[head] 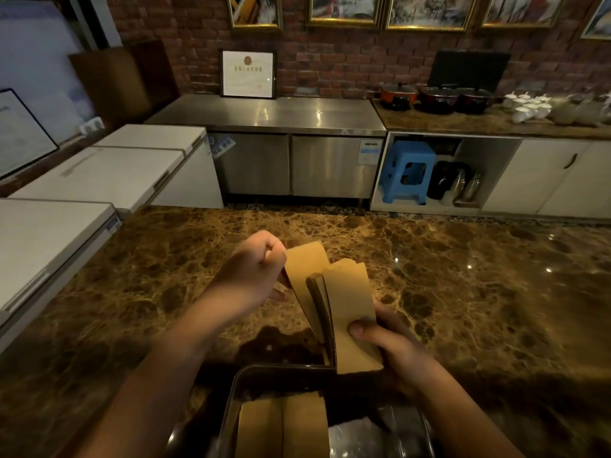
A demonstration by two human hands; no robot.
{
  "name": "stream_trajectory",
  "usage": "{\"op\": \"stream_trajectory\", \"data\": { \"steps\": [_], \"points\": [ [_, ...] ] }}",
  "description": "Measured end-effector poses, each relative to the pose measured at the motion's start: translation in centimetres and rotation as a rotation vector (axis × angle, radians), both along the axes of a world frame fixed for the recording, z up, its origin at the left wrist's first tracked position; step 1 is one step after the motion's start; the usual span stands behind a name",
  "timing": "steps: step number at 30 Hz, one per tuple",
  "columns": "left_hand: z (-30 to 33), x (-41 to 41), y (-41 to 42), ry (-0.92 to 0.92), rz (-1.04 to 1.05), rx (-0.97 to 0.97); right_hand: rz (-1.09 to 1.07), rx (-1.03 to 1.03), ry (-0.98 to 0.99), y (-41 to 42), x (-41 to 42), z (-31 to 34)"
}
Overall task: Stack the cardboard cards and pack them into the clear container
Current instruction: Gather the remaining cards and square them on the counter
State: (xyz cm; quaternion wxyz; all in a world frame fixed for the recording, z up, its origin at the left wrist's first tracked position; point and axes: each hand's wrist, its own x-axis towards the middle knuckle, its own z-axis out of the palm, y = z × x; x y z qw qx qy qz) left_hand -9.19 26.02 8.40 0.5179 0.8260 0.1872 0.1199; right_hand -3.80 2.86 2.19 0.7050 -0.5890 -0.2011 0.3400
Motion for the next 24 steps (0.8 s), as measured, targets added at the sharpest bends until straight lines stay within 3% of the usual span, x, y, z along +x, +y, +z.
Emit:
{"op": "stream_trajectory", "data": {
  "steps": [8, 11, 13, 16, 19, 21, 24],
  "points": [
    [-1.2, 0.9, 1.8, -0.313, 0.478, -0.337, -0.027, -0.011, 0.116, -0.3, 0.8, -1.8],
    [-2.6, 0.4, 2.8, -0.364, 0.605, -0.26, -0.039, 0.087, 0.224, -0.8, 1.2, -2.0],
    [-3.5, 0.4, 3.2, -0.379, 0.585, -0.341, -0.042, 0.215, 0.363, -0.8, 1.5, -2.0],
    [-3.9, 1.3, 1.0, -0.382, 0.407, -0.867, -0.035, 0.346, 0.522, 0.3, 1.5, -1.1],
    [-4.1, 2.3, -2.3, -0.374, 0.187, -1.278, 0.012, 0.28, 0.483, 2.3, 1.0, -0.1],
    [-4.3, 2.6, -3.8, -0.394, 0.082, -1.279, 0.001, 0.188, 0.396, 3.5, 0.8, 0.1],
    [-4.1, 2.8, -4.9, -0.46, 0.058, -1.03, -0.032, 0.154, 0.319, 4.0, 1.2, 0.2]
  ]
}}
